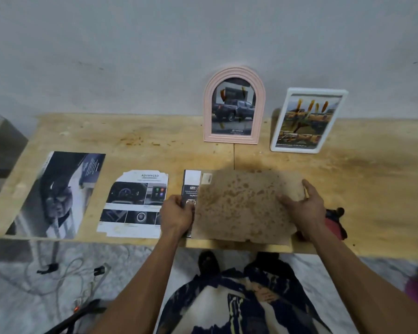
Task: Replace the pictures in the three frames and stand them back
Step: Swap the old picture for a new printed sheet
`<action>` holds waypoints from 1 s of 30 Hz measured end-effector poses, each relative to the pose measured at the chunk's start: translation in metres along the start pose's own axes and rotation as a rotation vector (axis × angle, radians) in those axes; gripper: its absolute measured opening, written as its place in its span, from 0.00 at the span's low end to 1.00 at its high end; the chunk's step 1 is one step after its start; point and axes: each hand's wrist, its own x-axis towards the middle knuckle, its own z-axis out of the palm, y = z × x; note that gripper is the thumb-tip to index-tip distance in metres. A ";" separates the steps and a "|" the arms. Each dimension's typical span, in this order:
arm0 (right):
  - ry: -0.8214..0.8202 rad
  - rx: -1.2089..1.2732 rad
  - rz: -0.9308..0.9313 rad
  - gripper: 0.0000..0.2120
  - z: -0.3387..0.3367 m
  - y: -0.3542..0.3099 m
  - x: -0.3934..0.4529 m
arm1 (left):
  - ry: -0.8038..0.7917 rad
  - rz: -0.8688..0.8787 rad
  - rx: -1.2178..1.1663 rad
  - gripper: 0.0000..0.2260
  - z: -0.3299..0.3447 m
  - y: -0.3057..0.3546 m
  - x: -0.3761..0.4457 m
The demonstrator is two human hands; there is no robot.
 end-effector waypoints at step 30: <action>0.065 -0.157 -0.091 0.46 -0.004 0.027 0.024 | -0.018 -0.170 0.012 0.14 0.002 -0.022 0.034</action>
